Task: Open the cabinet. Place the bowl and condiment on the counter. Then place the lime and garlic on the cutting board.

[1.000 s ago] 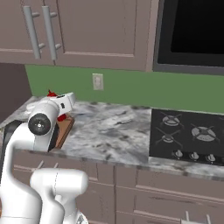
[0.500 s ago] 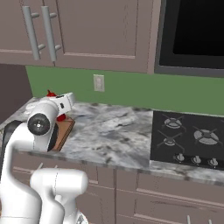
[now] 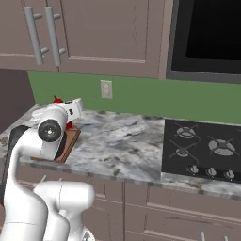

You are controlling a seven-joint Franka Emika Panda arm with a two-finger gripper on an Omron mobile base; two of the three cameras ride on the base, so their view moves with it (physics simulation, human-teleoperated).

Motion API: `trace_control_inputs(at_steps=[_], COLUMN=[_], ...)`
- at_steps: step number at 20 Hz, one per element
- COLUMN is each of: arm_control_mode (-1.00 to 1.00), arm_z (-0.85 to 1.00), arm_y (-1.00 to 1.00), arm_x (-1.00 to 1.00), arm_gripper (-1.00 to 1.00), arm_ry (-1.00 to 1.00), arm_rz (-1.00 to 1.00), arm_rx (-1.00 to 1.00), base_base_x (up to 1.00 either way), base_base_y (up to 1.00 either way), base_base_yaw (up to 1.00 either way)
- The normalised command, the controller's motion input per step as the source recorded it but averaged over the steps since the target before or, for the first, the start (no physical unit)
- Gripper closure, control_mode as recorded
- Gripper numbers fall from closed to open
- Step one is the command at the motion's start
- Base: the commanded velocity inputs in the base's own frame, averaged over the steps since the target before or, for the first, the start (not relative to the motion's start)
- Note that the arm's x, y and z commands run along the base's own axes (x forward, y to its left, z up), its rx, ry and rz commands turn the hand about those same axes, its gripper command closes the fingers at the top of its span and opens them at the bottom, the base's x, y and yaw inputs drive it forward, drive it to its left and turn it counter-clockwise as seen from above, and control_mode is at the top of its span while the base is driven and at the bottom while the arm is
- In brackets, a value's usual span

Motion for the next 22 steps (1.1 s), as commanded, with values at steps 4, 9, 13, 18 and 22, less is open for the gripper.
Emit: trace_control_inputs(at_steps=[4,9,13,18,22], arm_control_mode=[-1.00,-1.00,-1.00,-1.00,-1.00], arm_z=[-0.19,-0.18,-0.15,-0.11,-0.12], arm_y=[-0.03,-0.05,-0.09,-0.20,-0.26], arm_x=[0.27,0.21,0.16,0.17,0.13], arm_gripper=[1.00,1.00,1.00,1.00,1.00], arm_ry=[0.00,0.00,0.00,0.00,0.00], arm_rz=[0.09,0.13,0.14,0.15,0.12], arm_rx=[0.03,0.04,0.03,0.02,0.01], base_base_x=[0.00,0.00,0.00,0.00,0.00], base_base_y=[0.00,0.00,0.00,0.00,0.00], base_base_yaw=[0.00,0.00,0.00,0.00,0.00])
